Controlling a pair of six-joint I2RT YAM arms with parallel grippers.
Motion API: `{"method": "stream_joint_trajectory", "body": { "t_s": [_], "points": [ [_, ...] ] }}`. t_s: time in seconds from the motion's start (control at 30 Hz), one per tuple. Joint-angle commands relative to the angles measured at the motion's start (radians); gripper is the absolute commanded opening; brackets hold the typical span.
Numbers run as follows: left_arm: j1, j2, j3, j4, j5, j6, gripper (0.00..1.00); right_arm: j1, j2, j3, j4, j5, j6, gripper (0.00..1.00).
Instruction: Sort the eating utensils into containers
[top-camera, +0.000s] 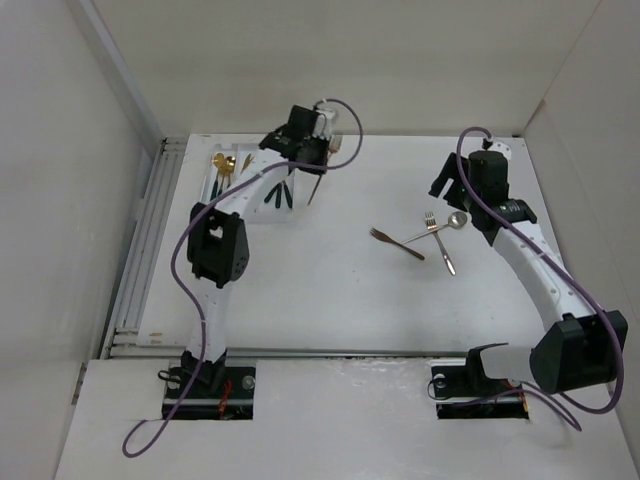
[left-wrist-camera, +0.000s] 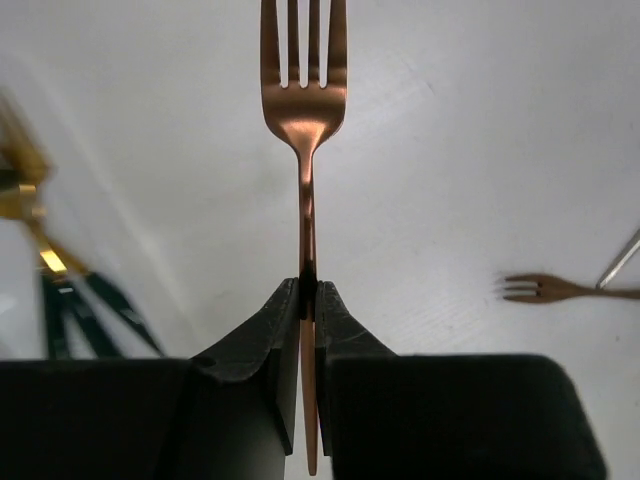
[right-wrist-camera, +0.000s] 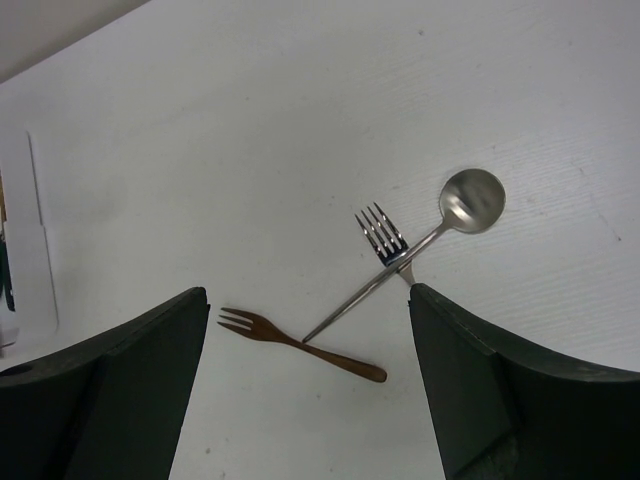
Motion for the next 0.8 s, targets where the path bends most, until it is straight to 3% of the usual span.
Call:
{"method": "stream_joint_trajectory", "body": {
  "t_s": [0.0,0.27,0.57,0.77],
  "points": [
    [0.091,-0.147,0.041,0.076,-0.064,-0.069,0.0,-0.008,0.026,0.066,0.032,-0.007,0.009,0.87],
    [0.241,-0.038,0.075,0.049,-0.191,0.006,0.0,0.013,0.11,0.152,0.022,-0.017,0.009,0.87],
    [0.26,0.005,-0.004,0.179,-0.167,0.039,0.0,0.032,0.182,0.229,-0.001,-0.007,0.009,0.87],
    [0.27,0.054,0.004,0.142,-0.148,0.014,0.0,0.043,0.182,0.248,-0.02,0.012,0.009,0.87]
  ]
}}
